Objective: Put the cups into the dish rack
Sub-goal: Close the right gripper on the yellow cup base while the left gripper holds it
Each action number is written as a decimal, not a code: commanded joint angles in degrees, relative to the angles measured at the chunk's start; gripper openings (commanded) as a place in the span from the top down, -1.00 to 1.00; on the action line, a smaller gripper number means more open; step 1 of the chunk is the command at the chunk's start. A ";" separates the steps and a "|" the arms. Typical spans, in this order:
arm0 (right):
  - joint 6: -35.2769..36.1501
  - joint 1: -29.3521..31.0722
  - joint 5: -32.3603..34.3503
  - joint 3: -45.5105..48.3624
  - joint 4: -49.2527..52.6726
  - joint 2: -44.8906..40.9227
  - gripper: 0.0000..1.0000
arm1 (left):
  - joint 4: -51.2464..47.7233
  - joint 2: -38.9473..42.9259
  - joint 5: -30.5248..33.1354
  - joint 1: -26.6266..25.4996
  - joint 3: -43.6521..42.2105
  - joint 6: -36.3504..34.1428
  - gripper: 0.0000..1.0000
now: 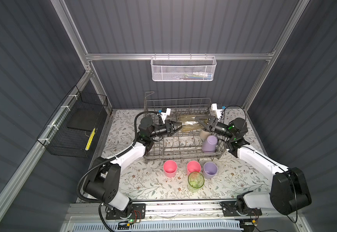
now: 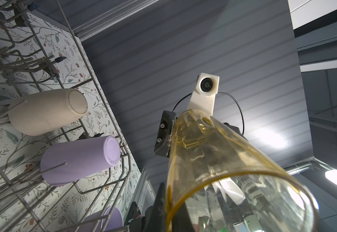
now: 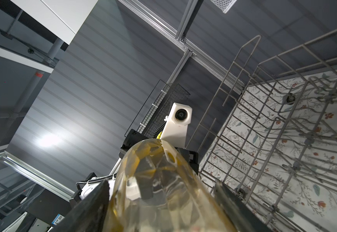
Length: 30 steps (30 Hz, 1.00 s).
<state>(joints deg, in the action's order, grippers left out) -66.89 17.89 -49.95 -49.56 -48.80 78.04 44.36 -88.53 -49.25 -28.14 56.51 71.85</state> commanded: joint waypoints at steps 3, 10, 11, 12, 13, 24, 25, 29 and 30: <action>1.03 0.57 -0.59 -0.80 -0.69 -1.84 -0.40 | 1.53 1.07 -1.28 -0.34 0.07 -0.13 1.00; 1.54 0.57 0.01 -0.54 0.37 -2.92 -0.10 | -0.38 2.30 -1.02 -0.25 0.28 -1.43 1.00; 1.87 0.57 0.21 -0.54 0.98 -3.11 -0.05 | -0.65 2.54 -0.95 -0.24 0.33 -1.64 0.98; 2.27 0.57 0.33 -0.46 1.43 -3.46 -0.02 | -0.92 2.71 -0.88 -0.19 0.33 -1.77 0.93; 2.44 0.50 0.59 -0.30 1.86 -3.68 0.03 | -1.01 2.97 -0.78 -0.14 0.26 -1.81 0.88; 4.86 -1.69 3.26 0.69 6.73 -8.16 0.28 | -2.55 5.72 -0.31 1.33 -0.56 -2.49 0.49; 5.40 -1.95 3.36 0.61 7.61 -8.38 0.29 | -2.81 5.92 -0.32 1.55 -0.60 -2.65 0.49; 9.13 -3.06 4.15 -0.16 13.44 -10.17 0.30 | -4.05 6.98 -0.44 2.53 -1.20 -3.38 0.48; 10.64 -3.34 4.50 -0.70 15.80 -10.67 0.31 | -4.83 7.50 -0.56 2.88 -1.48 -3.85 0.48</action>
<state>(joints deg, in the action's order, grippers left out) -60.69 15.29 -46.74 -49.17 -37.58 69.25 41.10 -83.64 -49.52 -26.11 56.42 70.39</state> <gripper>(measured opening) 0.744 0.259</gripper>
